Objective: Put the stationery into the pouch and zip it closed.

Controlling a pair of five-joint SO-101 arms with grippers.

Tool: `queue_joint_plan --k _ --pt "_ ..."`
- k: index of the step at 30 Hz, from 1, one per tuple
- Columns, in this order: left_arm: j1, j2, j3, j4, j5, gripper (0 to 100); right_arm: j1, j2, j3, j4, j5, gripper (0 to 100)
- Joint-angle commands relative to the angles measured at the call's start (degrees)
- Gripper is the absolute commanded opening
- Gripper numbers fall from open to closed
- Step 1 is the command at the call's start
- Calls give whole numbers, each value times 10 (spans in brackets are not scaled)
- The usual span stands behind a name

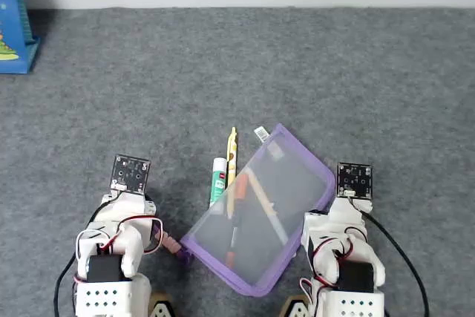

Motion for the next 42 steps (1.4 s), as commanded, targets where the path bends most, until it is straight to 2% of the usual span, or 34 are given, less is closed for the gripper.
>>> queue_joint_plan --k 1,28,33,42 --pt "-2 -8 -7 1 -4 13 4 -5 11 5 -3 9" --pt "-2 -8 -7 1 -4 13 2 -6 11 5 -4 9" --pt "36 -8 -7 1 -4 13 2 -6 11 5 -5 9" --pt "63 -8 -7 1 -4 13 2 -6 11 5 -4 9"
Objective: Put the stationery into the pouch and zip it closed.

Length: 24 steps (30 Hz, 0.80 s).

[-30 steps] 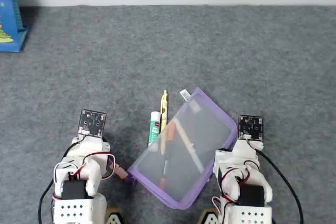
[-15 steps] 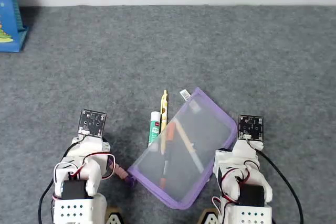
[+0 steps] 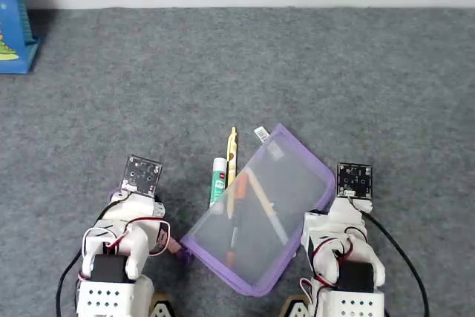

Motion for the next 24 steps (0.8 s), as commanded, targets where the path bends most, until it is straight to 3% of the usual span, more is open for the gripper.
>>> queue_joint_plan --k 1,14,24 --pt "22 -8 -7 2 -4 13 2 -6 11 5 -4 9" --pt "45 -8 -21 29 -4 13 7 -7 4 22 -1 9" --pt "-31 -8 -145 57 55 13 4 -7 -56 -23 16 9"
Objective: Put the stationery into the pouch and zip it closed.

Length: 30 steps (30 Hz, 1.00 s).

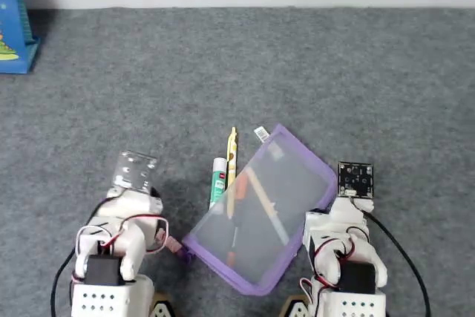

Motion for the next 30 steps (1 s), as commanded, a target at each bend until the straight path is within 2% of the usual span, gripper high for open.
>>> queue_joint_plan --k 1,6,11,22,30 --pt "-39 -8 -78 4 37 13 1 -6 -33 -27 4 9" --pt "-86 -8 -143 71 47 13 2 0 -56 -46 2 9" --pt "-113 -8 -134 76 47 13 1 41 -152 -5 2 9" --pt "-114 -8 -131 80 47 13 4 321 -261 2 4 9" --pt "-115 -8 -129 79 47 13 6 456 -267 2 3 9"
